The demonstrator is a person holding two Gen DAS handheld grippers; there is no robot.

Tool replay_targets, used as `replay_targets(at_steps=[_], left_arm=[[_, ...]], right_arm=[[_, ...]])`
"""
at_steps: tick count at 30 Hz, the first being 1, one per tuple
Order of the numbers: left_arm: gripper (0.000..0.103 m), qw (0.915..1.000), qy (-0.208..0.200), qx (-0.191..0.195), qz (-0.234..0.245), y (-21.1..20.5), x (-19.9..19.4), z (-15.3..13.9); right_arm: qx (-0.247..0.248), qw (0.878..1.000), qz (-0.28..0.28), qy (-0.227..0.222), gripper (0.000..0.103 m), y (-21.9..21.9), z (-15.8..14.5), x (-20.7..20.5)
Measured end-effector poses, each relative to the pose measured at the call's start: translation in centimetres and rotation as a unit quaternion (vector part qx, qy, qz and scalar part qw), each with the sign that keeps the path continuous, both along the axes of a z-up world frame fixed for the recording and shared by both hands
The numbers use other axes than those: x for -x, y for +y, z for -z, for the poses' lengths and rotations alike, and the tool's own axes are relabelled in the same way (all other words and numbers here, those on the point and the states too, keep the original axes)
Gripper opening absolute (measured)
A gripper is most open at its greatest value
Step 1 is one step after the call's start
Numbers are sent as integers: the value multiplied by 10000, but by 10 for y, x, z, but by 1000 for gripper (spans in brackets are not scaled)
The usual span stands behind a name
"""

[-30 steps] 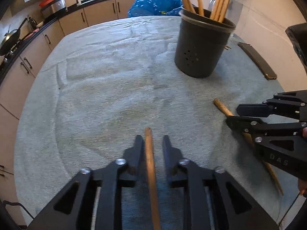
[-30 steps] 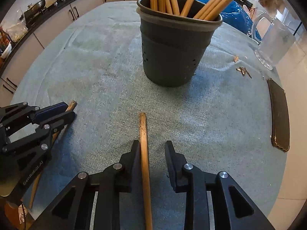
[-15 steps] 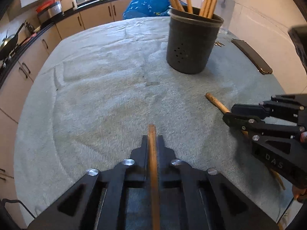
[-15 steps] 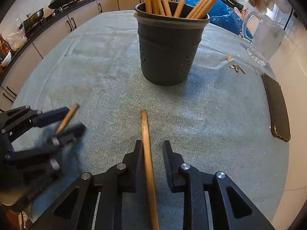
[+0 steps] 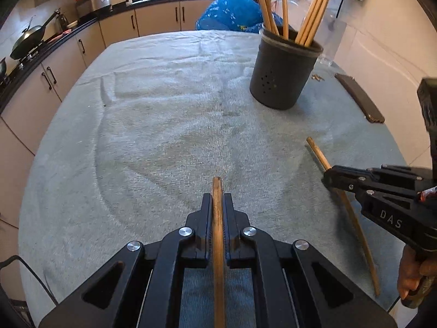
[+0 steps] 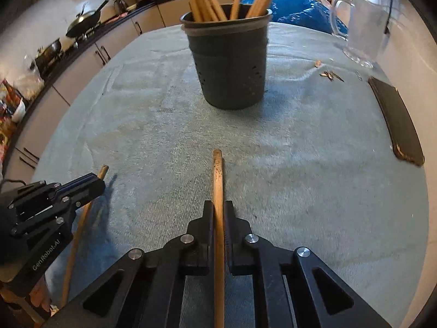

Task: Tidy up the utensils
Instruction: 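Lift both held chopsticks off the towel and raise them toward the holder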

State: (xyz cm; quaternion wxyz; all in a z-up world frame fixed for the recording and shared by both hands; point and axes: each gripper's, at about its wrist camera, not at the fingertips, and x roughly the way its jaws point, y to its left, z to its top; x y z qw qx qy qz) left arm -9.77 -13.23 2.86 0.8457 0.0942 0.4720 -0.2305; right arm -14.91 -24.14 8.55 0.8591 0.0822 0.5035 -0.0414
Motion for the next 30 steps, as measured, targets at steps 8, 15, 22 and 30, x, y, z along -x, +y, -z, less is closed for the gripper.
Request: replay_targets(at_steps=[8, 15, 22, 30], left_arm=[[6, 9992, -225, 304, -132, 12, 12, -23], [7, 9972, -406, 595, -220, 21, 25, -47], [6, 9914, -661, 1077, -327, 36, 39, -74], [6, 9812, -981, 1624, -361, 47, 56, -103]], right_arm=[[-148, 9979, 111, -627, 8, -3, -28, 26], [-283, 9925, 286, -1156, 8, -7, -53, 46], [-470, 9839, 431, -1669, 8, -12, -77, 66], [-396, 9789, 481, -1946, 8, -9, -93, 82]])
